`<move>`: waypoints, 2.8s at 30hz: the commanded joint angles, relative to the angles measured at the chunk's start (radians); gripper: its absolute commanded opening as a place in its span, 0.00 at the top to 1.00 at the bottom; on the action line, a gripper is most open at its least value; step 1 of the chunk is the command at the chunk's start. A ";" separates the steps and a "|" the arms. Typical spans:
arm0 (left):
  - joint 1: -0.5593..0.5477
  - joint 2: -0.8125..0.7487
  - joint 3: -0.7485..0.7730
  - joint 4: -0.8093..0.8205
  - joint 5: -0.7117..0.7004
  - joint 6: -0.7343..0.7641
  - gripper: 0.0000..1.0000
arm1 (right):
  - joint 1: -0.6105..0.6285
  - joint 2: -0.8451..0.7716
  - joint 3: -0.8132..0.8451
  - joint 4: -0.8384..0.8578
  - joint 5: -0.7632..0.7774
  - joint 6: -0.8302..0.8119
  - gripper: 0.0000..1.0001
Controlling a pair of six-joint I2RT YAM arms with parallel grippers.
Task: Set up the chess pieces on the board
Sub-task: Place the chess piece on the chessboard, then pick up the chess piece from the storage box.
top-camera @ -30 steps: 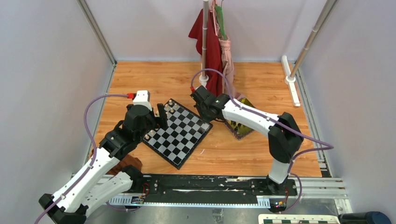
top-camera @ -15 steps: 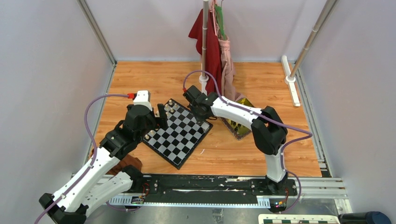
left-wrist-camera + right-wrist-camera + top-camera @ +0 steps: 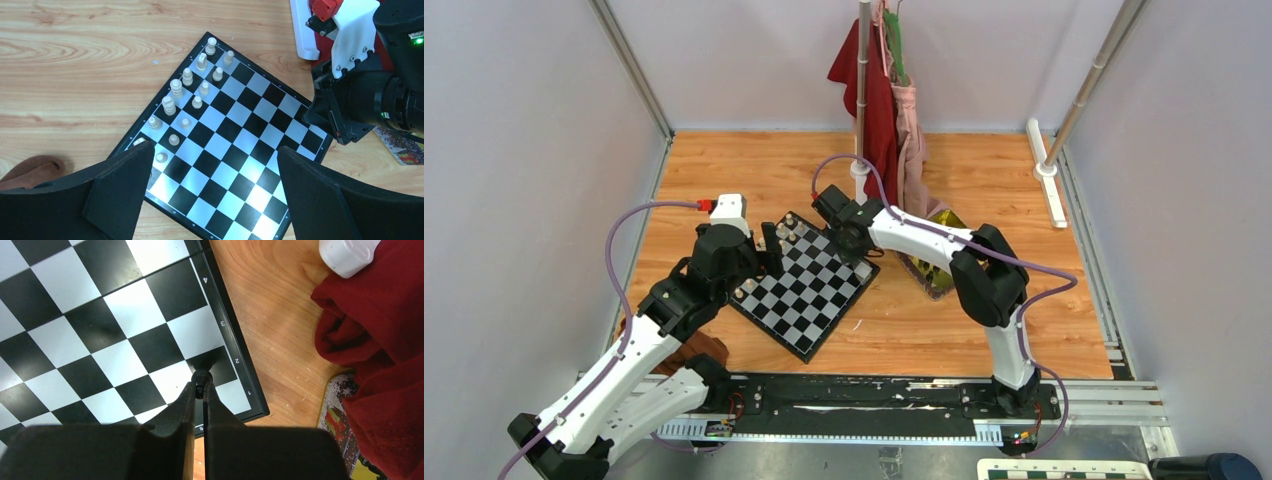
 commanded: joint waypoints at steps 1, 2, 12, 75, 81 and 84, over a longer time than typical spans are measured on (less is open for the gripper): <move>-0.010 -0.008 0.003 0.000 -0.019 -0.002 0.00 | -0.003 0.026 0.038 -0.029 -0.011 -0.017 1.00; -0.009 -0.007 0.001 0.001 -0.020 -0.002 0.00 | -0.005 0.029 0.038 -0.029 -0.011 -0.017 1.00; -0.009 -0.006 -0.005 0.009 -0.021 -0.004 0.00 | -0.019 0.045 0.035 -0.034 -0.006 -0.018 1.00; -0.009 -0.058 -0.007 -0.011 -0.052 -0.021 0.00 | -0.018 -0.147 0.016 -0.102 0.006 -0.050 0.51; -0.009 -0.079 -0.010 -0.020 -0.057 -0.026 0.00 | -0.014 -0.291 -0.068 -0.104 0.066 -0.032 0.51; -0.009 -0.084 -0.014 -0.018 -0.056 -0.033 0.00 | -0.017 -0.369 -0.138 -0.100 0.143 -0.013 0.52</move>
